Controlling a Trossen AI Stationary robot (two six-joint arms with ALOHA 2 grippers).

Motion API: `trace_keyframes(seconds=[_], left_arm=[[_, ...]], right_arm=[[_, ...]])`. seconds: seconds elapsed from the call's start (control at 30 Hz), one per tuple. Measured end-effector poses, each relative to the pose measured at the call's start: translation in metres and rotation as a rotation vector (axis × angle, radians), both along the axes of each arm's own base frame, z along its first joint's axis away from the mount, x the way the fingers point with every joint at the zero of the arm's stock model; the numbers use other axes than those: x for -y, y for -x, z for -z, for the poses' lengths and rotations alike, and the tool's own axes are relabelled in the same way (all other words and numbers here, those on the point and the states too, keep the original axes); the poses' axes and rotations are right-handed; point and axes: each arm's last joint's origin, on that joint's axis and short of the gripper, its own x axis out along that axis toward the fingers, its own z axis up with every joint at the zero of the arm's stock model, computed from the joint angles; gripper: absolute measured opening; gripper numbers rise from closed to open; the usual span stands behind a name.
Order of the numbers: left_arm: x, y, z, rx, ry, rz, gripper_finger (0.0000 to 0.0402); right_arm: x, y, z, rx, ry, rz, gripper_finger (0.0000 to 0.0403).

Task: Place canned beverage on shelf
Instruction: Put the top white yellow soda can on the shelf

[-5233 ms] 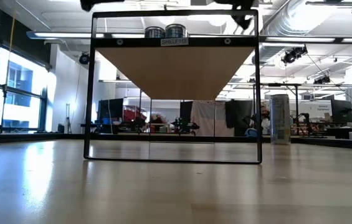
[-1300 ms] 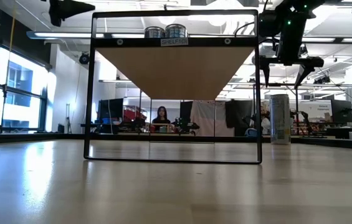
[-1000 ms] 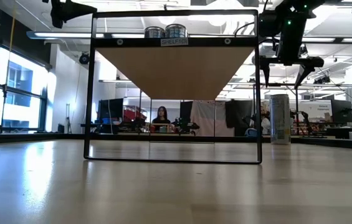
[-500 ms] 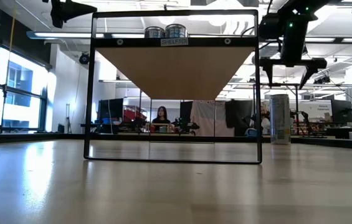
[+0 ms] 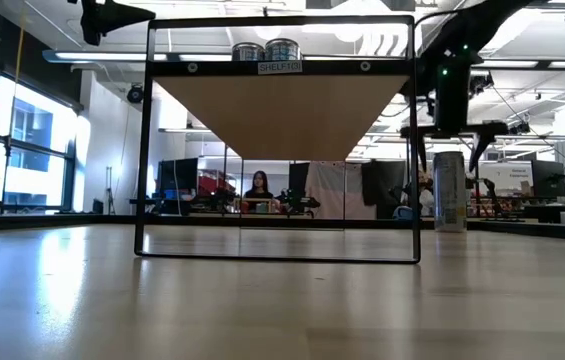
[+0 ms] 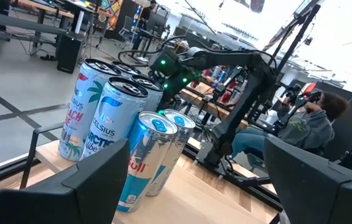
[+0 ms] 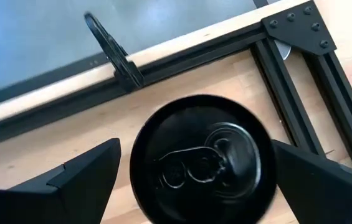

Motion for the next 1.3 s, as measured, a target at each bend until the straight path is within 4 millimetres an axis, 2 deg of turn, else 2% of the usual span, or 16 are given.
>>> trace_keyframes(seconds=[0.37, 0.47, 0.67, 0.73, 1.3], left_arm=[[-0.0002, 0.0001, 0.0000, 0.000, 0.001, -0.008, 0.0337], [-0.0005, 0.0002, 0.0000, 0.001, 0.002, -0.018, 0.0337], [-0.0008, 0.0003, 0.0000, 0.001, 0.002, -0.029, 0.0337], [-0.0008, 0.0003, 0.0000, 0.001, 0.002, -0.029, 0.0337], [-0.0008, 0.0003, 0.0000, 0.001, 0.002, -0.031, 0.0337]], right_arm=[[0.0034, 0.0003, 0.0048, -0.046, -0.011, -0.029, 0.0377], [0.0046, 0.0030, 0.0051, -0.048, -0.018, -0.017, 0.0349], [0.0075, 0.0070, 0.0054, -0.014, -0.042, -0.014, 0.0260], [0.0078, 0.0074, 0.0053, -0.018, -0.043, -0.022, 0.0242], [0.0070, 0.0077, 0.0055, -0.018, -0.053, -0.025, 0.0242]])
